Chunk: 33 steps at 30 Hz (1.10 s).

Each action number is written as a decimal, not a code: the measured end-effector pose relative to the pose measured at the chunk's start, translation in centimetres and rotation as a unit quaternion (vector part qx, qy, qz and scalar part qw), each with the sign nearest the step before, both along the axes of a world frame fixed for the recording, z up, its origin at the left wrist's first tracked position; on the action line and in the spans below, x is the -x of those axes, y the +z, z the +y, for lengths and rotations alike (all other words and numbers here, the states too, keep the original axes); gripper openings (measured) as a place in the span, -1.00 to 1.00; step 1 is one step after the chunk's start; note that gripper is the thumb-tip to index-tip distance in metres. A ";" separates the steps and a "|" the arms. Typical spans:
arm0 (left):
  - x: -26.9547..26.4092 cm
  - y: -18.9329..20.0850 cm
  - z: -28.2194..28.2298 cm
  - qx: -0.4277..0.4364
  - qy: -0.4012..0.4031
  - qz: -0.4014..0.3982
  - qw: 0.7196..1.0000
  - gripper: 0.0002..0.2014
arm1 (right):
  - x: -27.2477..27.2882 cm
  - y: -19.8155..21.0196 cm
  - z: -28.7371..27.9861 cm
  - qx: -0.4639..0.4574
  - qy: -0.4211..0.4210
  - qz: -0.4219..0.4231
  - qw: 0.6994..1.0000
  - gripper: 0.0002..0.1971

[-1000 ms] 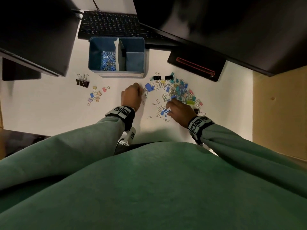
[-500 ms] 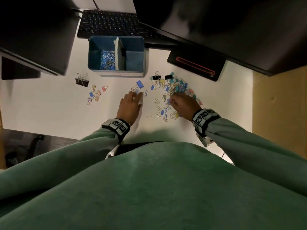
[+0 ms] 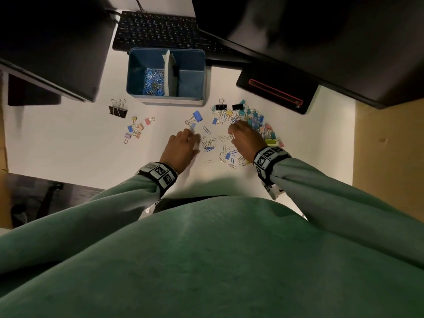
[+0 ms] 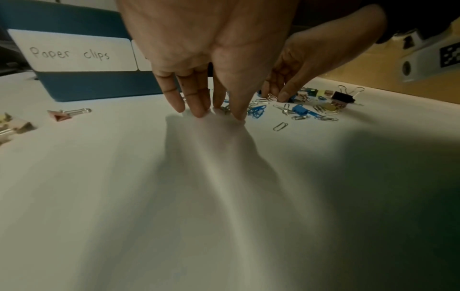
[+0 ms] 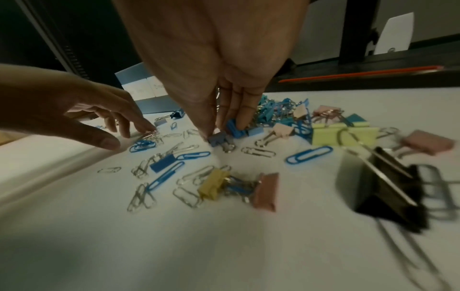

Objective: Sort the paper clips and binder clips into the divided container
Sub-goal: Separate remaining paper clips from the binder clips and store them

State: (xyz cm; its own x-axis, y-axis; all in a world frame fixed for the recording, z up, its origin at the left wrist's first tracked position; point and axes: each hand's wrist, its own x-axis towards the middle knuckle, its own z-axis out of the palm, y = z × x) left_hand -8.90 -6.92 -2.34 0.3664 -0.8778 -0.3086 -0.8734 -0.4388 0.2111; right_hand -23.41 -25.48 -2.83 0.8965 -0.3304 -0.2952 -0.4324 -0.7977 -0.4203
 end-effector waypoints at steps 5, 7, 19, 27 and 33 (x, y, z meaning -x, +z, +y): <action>0.9 -0.1 -0.5 -0.028 0.012 0.083 0.996 -0.24 | 2.6 0.1 -2.0 -0.014 -0.016 0.011 1.000 -0.72; 1.0 -0.2 -1.3 -0.032 0.018 0.100 0.994 0.03 | 3.0 0.3 -2.3 0.002 -0.013 0.010 1.000 -0.73; 0.0 -1.8 -3.3 0.046 -0.018 0.056 0.997 -0.86 | -3.4 1.1 3.7 -0.007 0.043 0.063 0.997 -0.55; -1.0 -0.4 -2.7 0.010 0.021 0.185 0.982 -0.96 | -3.7 0.5 3.7 -0.037 0.002 0.079 0.996 -0.87; -4.0 2.6 -0.4 0.075 0.103 0.309 0.943 -0.87 | -2.4 0.5 2.4 -0.071 -0.022 0.044 0.996 -0.92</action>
